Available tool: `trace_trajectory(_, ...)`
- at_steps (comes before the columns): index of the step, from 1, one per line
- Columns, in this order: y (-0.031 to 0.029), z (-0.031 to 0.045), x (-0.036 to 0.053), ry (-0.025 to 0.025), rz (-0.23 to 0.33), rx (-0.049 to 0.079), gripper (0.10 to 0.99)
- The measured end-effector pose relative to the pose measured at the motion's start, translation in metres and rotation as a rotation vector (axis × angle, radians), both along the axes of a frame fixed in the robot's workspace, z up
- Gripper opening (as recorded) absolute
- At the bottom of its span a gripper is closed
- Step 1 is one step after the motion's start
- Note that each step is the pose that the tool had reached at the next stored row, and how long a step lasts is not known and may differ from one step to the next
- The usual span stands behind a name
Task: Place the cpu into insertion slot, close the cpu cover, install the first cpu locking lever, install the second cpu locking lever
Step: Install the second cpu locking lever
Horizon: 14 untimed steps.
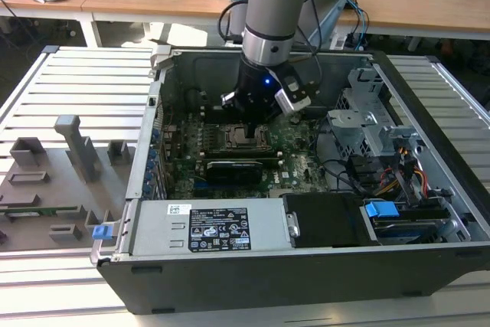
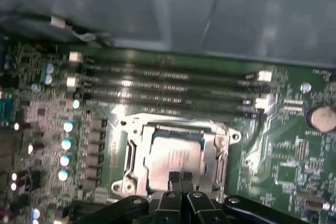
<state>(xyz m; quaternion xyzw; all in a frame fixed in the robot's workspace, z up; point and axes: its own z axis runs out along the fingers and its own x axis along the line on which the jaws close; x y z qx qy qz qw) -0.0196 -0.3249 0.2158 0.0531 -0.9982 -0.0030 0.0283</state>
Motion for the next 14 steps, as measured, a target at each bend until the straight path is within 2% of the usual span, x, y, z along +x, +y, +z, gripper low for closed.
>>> trace_trajectory(8,0.0018,0.0419,0.0,0.0,0.0,-0.006,0.106)
trace_trajectory(14,0.0018,0.0437,0.0,0.0,0.0,-0.007,0.106)
